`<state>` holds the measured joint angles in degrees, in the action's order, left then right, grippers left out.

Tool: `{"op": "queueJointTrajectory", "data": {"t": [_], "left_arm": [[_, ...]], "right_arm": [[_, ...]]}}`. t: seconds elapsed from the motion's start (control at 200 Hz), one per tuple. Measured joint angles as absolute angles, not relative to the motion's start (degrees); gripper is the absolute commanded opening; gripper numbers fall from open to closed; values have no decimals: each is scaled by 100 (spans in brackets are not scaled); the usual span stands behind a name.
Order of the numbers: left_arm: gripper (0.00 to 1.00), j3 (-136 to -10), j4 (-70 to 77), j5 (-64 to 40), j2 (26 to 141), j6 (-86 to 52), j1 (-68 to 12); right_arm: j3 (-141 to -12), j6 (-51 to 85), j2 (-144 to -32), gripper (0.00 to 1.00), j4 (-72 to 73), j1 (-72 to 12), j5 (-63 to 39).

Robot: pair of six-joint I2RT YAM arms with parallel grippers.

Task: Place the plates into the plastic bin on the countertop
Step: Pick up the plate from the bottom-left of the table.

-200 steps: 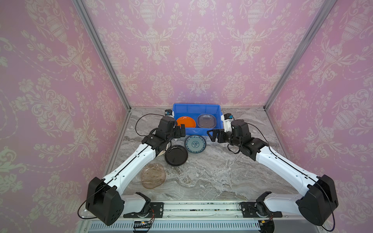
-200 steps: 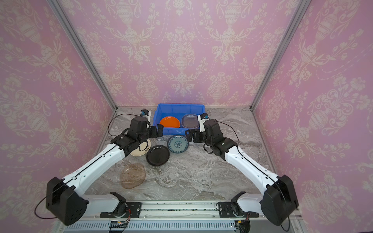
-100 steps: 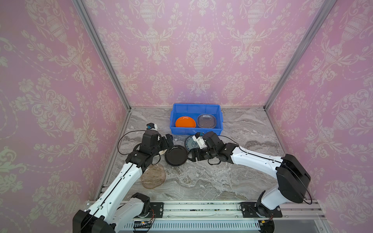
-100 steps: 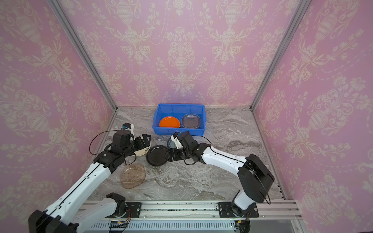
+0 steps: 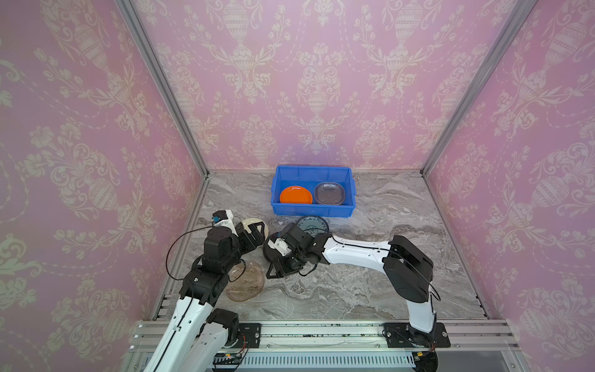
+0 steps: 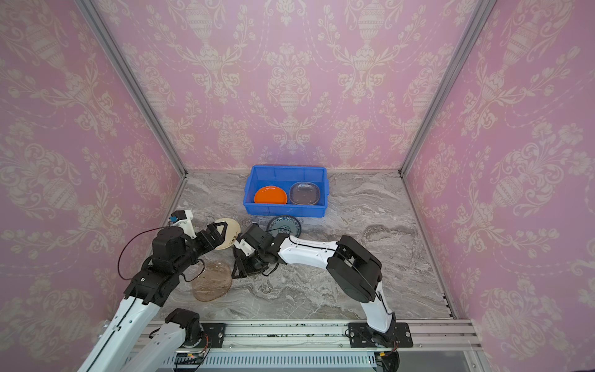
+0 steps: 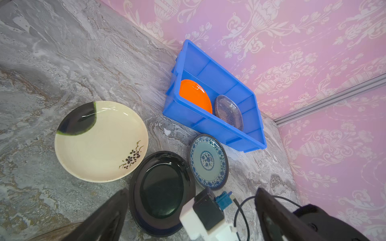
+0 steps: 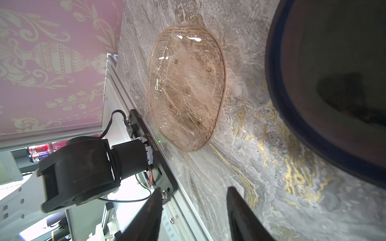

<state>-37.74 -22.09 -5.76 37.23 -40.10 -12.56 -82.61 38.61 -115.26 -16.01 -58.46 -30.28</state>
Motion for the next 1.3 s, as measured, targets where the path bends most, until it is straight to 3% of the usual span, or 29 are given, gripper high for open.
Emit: {"op": "queueJointTrajectory", "data": {"t": [0.475, 0.61, 0.706, 1.301], "left_arm": [[97, -2961, -1594, -1435, 3142, -4587, -838], [97, -2851, -1317, -1474, 2880, -4652, -764], [97, -2718, -1133, -1474, 2696, -4733, -733], [97, -2497, -808, -1566, 2650, -4753, -574]], "right_arm": [[-9207, 3868, -12556, 48, -2401, -5935, -3520], [-9520, 3885, -12731, 47, -2571, -5935, -3583], [-9712, 3927, -12857, 39, -2628, -5935, -3618], [-10508, 4130, -13478, 37, -3052, -5861, -3618]]}}
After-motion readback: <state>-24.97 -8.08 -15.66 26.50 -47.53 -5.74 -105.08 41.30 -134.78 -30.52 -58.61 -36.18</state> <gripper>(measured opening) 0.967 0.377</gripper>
